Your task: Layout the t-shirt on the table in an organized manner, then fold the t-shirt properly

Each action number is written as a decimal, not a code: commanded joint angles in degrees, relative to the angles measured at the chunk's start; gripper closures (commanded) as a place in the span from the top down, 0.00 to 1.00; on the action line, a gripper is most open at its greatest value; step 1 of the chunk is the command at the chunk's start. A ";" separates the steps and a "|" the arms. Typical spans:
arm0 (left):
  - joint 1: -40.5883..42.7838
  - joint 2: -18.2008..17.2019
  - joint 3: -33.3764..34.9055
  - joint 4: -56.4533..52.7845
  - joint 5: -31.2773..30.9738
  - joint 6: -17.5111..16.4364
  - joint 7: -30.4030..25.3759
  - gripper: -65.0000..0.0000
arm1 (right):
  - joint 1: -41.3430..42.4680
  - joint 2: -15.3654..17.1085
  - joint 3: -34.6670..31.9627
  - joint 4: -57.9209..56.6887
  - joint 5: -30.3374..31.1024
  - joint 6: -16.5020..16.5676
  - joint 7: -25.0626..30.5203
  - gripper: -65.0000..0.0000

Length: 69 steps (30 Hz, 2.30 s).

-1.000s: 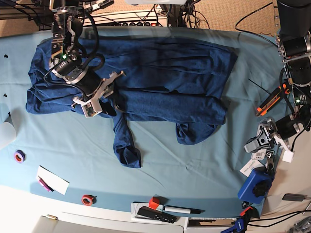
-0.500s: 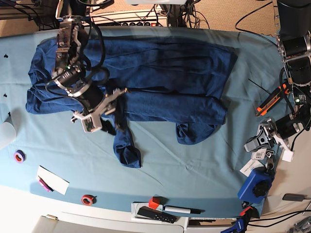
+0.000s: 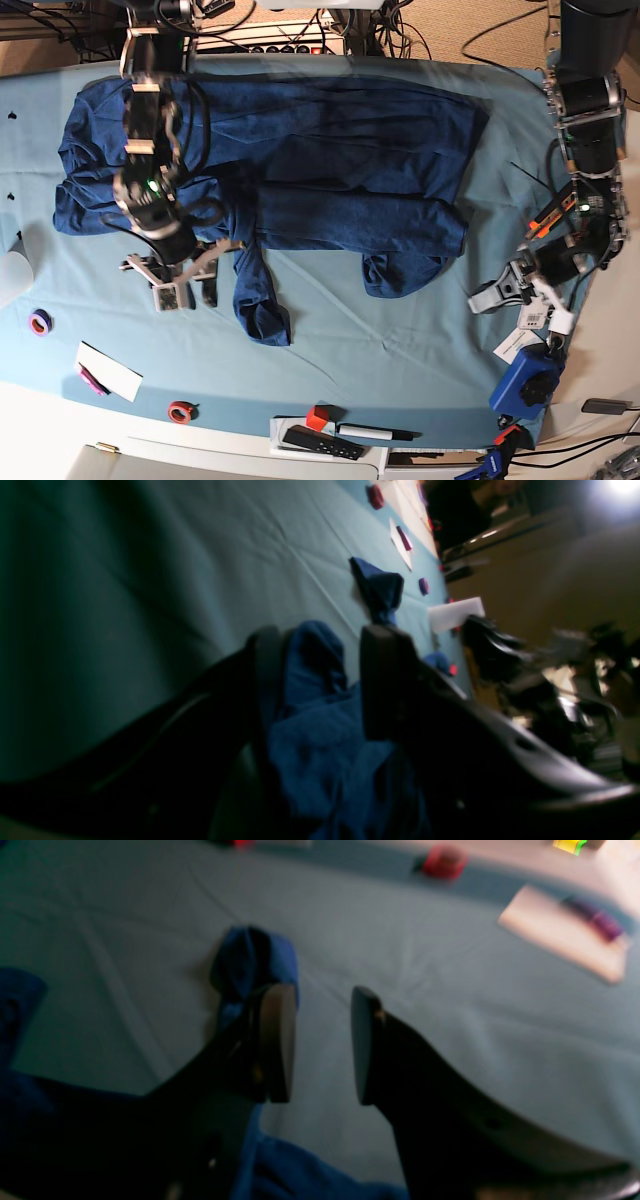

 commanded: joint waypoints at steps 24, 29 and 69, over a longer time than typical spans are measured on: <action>-1.64 0.90 -0.22 0.87 0.28 -0.52 -2.29 0.41 | 24.87 -3.34 0.07 -37.16 -0.61 2.47 3.80 0.54; -1.64 0.90 -0.22 0.87 0.35 -0.52 -2.27 0.41 | 24.28 -3.78 0.02 -39.17 -0.63 2.97 6.51 0.54; -2.86 0.68 -0.22 0.87 1.97 -0.52 -3.76 0.41 | 0.28 -10.14 -26.08 4.48 13.62 22.77 -6.71 0.00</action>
